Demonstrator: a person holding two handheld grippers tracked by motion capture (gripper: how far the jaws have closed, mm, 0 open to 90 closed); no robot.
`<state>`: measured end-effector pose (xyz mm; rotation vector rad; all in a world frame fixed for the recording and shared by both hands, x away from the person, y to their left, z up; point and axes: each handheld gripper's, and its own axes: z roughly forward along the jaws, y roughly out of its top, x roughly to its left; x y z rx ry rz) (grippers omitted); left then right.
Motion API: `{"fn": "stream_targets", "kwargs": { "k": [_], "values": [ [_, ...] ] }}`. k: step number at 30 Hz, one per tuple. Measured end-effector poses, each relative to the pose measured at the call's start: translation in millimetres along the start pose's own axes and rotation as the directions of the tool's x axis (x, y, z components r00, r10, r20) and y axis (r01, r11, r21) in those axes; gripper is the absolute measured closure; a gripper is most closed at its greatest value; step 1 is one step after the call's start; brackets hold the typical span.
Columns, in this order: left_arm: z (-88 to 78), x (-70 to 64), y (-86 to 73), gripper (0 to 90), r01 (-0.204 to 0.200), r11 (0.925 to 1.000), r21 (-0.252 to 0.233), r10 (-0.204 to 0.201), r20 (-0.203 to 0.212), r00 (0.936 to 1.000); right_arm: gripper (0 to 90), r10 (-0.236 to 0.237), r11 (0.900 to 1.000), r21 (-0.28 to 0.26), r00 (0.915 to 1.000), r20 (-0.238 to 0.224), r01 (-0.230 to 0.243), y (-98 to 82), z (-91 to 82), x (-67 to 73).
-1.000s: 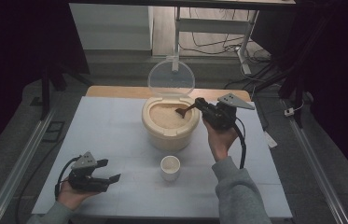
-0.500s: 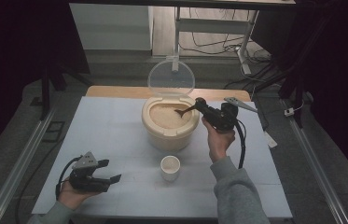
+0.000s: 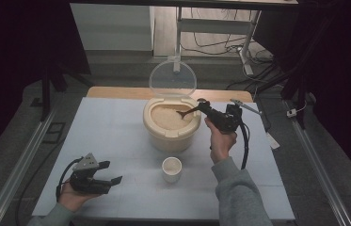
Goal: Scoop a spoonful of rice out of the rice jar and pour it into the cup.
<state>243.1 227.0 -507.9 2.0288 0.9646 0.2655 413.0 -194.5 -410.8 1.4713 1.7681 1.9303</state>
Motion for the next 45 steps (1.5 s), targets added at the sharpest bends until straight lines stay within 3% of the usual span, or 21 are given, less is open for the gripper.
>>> {"fn": "stream_targets", "kwargs": {
  "k": [8,17,32,42,45],
  "values": [
    [0.2,0.0,0.1,20.6,-0.003,1.0000,0.002,0.003,-0.001,1.0000,82.4,0.104,0.995,-0.009,0.9942,-0.027,-0.104,2.3,-5.0,-4.3],
    [0.3,-0.2,0.2,20.7,-0.004,1.0000,0.001,0.004,-0.002,1.0000,83.3,0.230,0.973,-0.004,0.9720,-0.048,-0.231,-0.7,-8.3,-13.5],
    [1.0,-0.9,0.3,21.1,-0.012,0.9999,0.006,0.012,-0.005,0.9999,83.3,0.301,0.953,-0.026,0.9506,-0.077,-0.303,2.5,-16.6,-22.3],
    [1.5,-0.7,0.0,21.2,-0.015,0.9998,0.009,0.015,-0.006,0.9999,83.3,0.401,0.914,-0.021,0.9100,-0.105,-0.405,-1.8,-17.2,-31.3],
    [1.6,-0.6,0.0,21.2,-0.016,0.9998,0.010,0.016,-0.006,0.9998,83.3,0.416,0.907,-0.023,0.9029,-0.108,-0.421,-2.4,-17.7,-33.4]
  ]
}}
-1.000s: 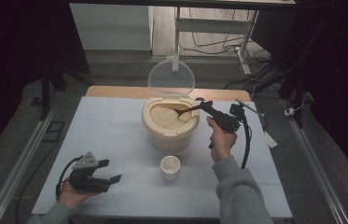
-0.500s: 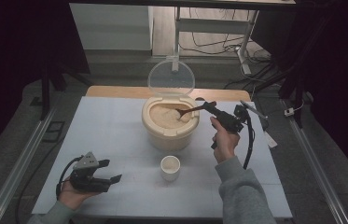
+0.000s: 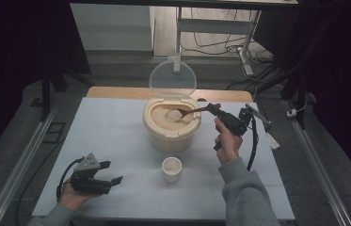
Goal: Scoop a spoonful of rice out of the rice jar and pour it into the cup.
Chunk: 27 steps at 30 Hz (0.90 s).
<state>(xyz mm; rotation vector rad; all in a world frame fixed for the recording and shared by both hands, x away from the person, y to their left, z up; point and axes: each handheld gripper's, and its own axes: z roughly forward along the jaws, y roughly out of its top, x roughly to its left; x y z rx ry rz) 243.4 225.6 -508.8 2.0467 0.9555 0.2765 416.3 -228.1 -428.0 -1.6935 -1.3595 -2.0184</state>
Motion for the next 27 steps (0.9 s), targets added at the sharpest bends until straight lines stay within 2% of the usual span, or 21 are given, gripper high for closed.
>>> {"fn": "stream_targets", "kwargs": {
  "k": [8,19,24,27],
  "values": [
    [0.4,-0.5,0.2,21.4,-0.006,1.0000,0.003,0.006,0.001,1.0000,83.3,0.019,1.000,-0.011,0.9996,-0.023,-0.019,2.8,-4.8,3.5],
    [0.9,-0.5,0.1,21.5,-0.008,1.0000,0.004,0.008,0.002,1.0000,83.3,0.034,0.999,-0.010,0.9992,-0.022,-0.034,4.3,-8.9,2.3],
    [1.0,-0.5,0.0,21.4,-0.007,1.0000,0.005,0.007,0.002,1.0000,83.3,0.026,1.000,0.000,0.9994,-0.023,-0.026,5.3,-12.2,3.5],
    [1.3,-0.8,0.0,21.5,-0.007,1.0000,0.005,0.007,0.004,1.0000,83.3,0.030,0.999,-0.010,0.9993,-0.024,-0.030,5.4,-13.6,5.0]
  ]
}}
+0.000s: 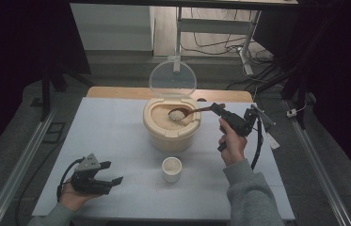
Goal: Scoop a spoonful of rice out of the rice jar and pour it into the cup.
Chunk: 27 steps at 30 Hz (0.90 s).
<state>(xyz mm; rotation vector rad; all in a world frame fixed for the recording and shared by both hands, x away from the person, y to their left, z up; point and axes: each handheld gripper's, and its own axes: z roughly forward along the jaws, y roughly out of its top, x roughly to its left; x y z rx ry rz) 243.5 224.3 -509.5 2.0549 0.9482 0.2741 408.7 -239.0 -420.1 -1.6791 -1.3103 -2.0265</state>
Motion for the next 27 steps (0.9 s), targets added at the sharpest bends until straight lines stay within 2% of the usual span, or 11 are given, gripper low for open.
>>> {"fn": "stream_targets", "kwargs": {
  "k": [9,10,11,15,17,23,27],
  "values": [
    [0.1,0.0,-0.2,21.5,0.002,1.0000,0.000,-0.002,0.001,1.0000,83.3,-0.001,1.000,0.008,0.9999,-0.010,0.001,0.3,-9.1,3.1],
    [0.0,0.1,-0.2,21.5,0.001,1.0000,0.003,-0.001,0.002,1.0000,83.3,0.003,1.000,0.012,1.0000,0.003,-0.003,0.3,-11.2,4.8],
    [0.2,0.0,-0.3,21.5,0.002,1.0000,0.002,-0.002,0.001,1.0000,83.3,0.004,1.000,0.011,0.9999,-0.014,-0.004,0.0,-12.9,5.4],
    [0.1,-0.2,-0.3,21.6,0.002,1.0000,0.001,-0.002,0.002,1.0000,83.3,-0.004,1.000,0.021,0.9999,-0.016,0.005,-1.7,-21.3,9.0],
    [0.1,-0.2,-0.3,21.6,0.002,1.0000,0.000,-0.002,0.003,1.0000,83.3,0.005,1.000,0.017,0.9997,-0.025,-0.005,-3.7,-25.0,10.6],
    [0.2,-0.6,-0.2,21.6,0.000,1.0000,0.002,0.000,0.002,1.0000,83.3,0.012,0.999,0.050,0.9993,-0.036,-0.011,-10.2,-37.3,10.9],
    [1.0,-0.6,-0.2,21.6,0.000,1.0000,0.005,0.000,0.002,1.0000,83.3,-0.002,0.997,0.077,0.9993,-0.037,0.005,-15.6,-43.8,9.7]
  ]
}}
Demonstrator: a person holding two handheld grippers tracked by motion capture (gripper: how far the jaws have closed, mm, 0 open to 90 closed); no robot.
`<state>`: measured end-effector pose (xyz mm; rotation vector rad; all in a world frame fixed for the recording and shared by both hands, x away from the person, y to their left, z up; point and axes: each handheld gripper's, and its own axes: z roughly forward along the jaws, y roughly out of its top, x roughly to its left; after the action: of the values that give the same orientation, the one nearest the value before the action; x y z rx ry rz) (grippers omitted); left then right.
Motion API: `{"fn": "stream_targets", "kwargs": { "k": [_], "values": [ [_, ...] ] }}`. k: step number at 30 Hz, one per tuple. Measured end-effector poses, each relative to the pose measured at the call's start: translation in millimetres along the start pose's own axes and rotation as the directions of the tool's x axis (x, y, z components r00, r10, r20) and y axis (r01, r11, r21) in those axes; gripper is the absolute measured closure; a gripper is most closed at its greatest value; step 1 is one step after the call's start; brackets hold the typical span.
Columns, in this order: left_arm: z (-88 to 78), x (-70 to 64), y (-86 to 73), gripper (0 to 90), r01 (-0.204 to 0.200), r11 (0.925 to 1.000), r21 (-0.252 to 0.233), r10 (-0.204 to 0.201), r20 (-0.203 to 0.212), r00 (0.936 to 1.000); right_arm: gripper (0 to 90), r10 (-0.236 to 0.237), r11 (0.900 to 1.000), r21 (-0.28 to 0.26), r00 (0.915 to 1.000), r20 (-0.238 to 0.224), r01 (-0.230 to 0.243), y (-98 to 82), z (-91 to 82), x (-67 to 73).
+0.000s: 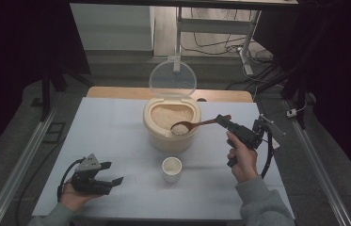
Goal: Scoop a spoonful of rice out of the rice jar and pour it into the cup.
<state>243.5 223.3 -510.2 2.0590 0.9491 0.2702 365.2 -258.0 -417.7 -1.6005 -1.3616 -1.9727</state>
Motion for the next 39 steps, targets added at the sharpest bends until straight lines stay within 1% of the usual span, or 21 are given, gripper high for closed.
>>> {"fn": "stream_targets", "kwargs": {
  "k": [3,6,9,12,16,21,27,31,34,37,39],
  "values": [
    [0.1,-0.3,0.1,21.6,-0.002,1.0000,0.001,0.002,0.000,1.0000,83.3,-0.010,1.000,0.029,0.9999,-0.001,0.010,-5.0,-2.8,-2.3],
    [-0.1,0.0,-0.1,21.6,0.001,1.0000,0.000,-0.001,0.000,1.0000,83.3,-0.004,0.999,0.048,1.0000,-0.004,0.004,-9.7,-5.3,-5.0],
    [0.2,-0.1,-0.1,21.7,0.001,1.0000,0.001,-0.001,0.000,1.0000,83.3,-0.008,0.998,0.057,1.0000,-0.001,0.008,-13.5,-8.3,-5.1],
    [0.4,-0.4,0.2,21.7,0.001,1.0000,0.001,-0.001,0.002,1.0000,83.3,0.002,0.998,0.068,1.0000,-0.006,-0.002,-16.4,-11.3,-4.7],
    [0.0,-0.2,0.1,21.7,0.001,1.0000,0.000,-0.001,0.001,1.0000,83.3,-0.001,0.996,0.093,1.0000,0.002,0.001,-22.6,-13.6,-5.3],
    [0.2,-0.7,0.3,21.7,-0.003,1.0000,0.002,0.003,0.002,1.0000,83.3,-0.005,0.991,0.131,0.9997,0.024,0.002,-33.3,-13.6,-11.5],
    [0.2,-0.5,0.1,21.7,-0.001,1.0000,0.002,0.001,0.001,1.0000,83.3,-0.063,0.985,0.162,0.9962,0.059,0.053,-40.0,-10.6,-16.6],
    [0.3,-0.6,0.0,21.7,-0.004,1.0000,0.004,0.004,0.002,1.0000,83.2,-0.124,0.978,0.178,0.9891,0.079,0.109,-42.9,-6.6,-14.0],
    [0.4,-0.5,-0.1,21.7,-0.005,1.0000,0.006,0.005,0.001,1.0000,83.2,-0.173,0.969,0.192,0.9811,0.086,0.154,-43.5,-4.7,-10.0],
    [0.4,-0.4,-0.3,21.7,-0.004,1.0000,0.005,0.004,0.001,1.0000,83.2,-0.229,0.957,0.205,0.9686,0.095,0.206,-43.8,-2.3,-6.1],
    [0.4,-0.2,-0.5,21.8,-0.005,1.0000,0.006,0.005,0.002,1.0000,83.2,-0.267,0.948,0.208,0.9579,0.105,0.241,-44.3,-0.5,-3.3]
  ]
}}
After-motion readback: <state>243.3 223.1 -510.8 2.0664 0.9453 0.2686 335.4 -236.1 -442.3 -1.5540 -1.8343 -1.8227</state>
